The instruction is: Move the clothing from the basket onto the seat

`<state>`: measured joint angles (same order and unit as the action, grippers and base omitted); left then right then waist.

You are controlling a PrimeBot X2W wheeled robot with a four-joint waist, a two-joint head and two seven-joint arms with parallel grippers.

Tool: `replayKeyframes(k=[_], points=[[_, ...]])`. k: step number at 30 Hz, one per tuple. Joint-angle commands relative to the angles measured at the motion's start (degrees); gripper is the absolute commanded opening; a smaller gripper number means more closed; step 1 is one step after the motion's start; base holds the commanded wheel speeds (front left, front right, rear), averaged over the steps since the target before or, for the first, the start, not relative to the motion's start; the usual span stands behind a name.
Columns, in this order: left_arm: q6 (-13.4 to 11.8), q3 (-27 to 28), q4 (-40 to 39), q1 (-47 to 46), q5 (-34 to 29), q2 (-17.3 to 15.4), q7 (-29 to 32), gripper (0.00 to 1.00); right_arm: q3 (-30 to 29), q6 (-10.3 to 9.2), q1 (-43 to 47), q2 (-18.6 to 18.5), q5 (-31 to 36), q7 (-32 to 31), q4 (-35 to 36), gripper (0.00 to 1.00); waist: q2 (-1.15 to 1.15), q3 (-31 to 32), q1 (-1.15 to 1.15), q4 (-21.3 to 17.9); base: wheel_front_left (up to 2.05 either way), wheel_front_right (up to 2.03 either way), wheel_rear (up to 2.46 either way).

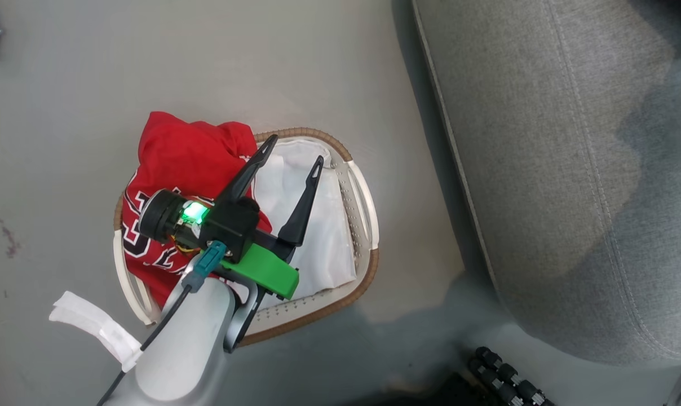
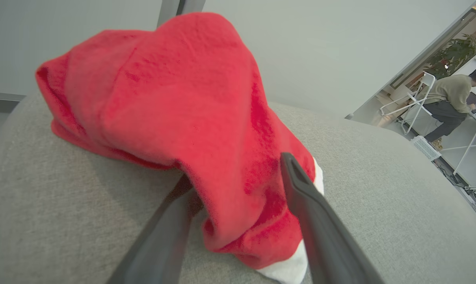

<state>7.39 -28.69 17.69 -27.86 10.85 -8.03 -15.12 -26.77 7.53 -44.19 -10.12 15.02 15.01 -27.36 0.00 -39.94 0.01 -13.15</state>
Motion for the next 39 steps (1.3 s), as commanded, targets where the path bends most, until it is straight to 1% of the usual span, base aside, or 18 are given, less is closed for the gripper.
replayKeyframes(k=[1, 6, 10, 18, 23, 29, 34, 38, 39], points=[[0.1, 0.5, 0.1, 0.7, 0.5, 0.1, -0.1, 1.00, 0.5, -0.08, 2.0, 0.0, -0.4, 0.3, 0.6, 1.00, 0.00, 1.9, -0.01, 0.0, 0.00, 0.00, 0.00], [0.1, 2.1, 0.4, 2.4, 1.6, 1.0, -0.1, 1.00, 1.9, -0.08, 6.6, 0.7, -1.5, 0.3, 1.7, 1.00, 0.00, 5.9, -0.01, 0.9, 0.00, 0.00, 0.00], [0.1, 4.0, 0.3, 4.2, 2.1, 1.7, -0.1, 1.00, 3.5, -0.08, 9.2, 0.5, -2.0, 0.3, 2.3, 1.00, 0.00, 10.1, -0.01, 2.1, 0.00, 0.00, 0.00], [0.1, 7.9, 0.1, 7.1, 3.1, 3.6, -0.1, 1.00, 7.5, -0.08, 9.3, -0.9, -2.9, 0.3, 2.8, 1.00, 0.00, 18.3, -0.01, 5.6, 0.00, 0.00, 0.00], [0.2, 11.0, -0.3, 9.3, 3.9, 4.6, -0.1, 1.00, 9.8, -0.08, 9.9, 0.7, -3.8, 0.3, 2.1, 1.00, 0.00, 22.6, -0.01, 7.9, 0.00, 0.00, 0.00], [0.2, 16.4, -0.8, 13.4, 4.2, 5.0, -0.1, 1.00, 11.8, -0.08, 11.7, 3.9, -5.5, 0.3, 1.1, 1.00, 0.00, 26.5, -0.01, 10.1, 0.00, 0.00, 0.00], [0.1, 20.6, -0.8, 17.5, 4.6, 5.1, -0.1, 1.00, 13.6, -0.08, 14.7, 6.3, -8.2, 0.3, 1.2, 1.00, 0.00, 29.2, -0.01, 11.9, 0.00, 0.00, 0.00], [-0.5, 22.7, -0.7, 20.3, 5.8, 5.1, -0.1, 1.00, 15.7, -0.08, 18.4, 7.1, -11.0, 0.3, 1.7, 1.00, 0.00, 31.2, -0.01, 13.2, 0.00, 0.00, 0.00], [-0.6, 23.0, -0.5, 20.9, 6.4, 5.1, -0.1, 1.00, 16.5, -0.08, 19.2, 7.1, -13.0, 0.3, 1.5, 1.00, 0.00, 31.7, -0.01, 13.5, 0.00, 0.00, 0.00]])
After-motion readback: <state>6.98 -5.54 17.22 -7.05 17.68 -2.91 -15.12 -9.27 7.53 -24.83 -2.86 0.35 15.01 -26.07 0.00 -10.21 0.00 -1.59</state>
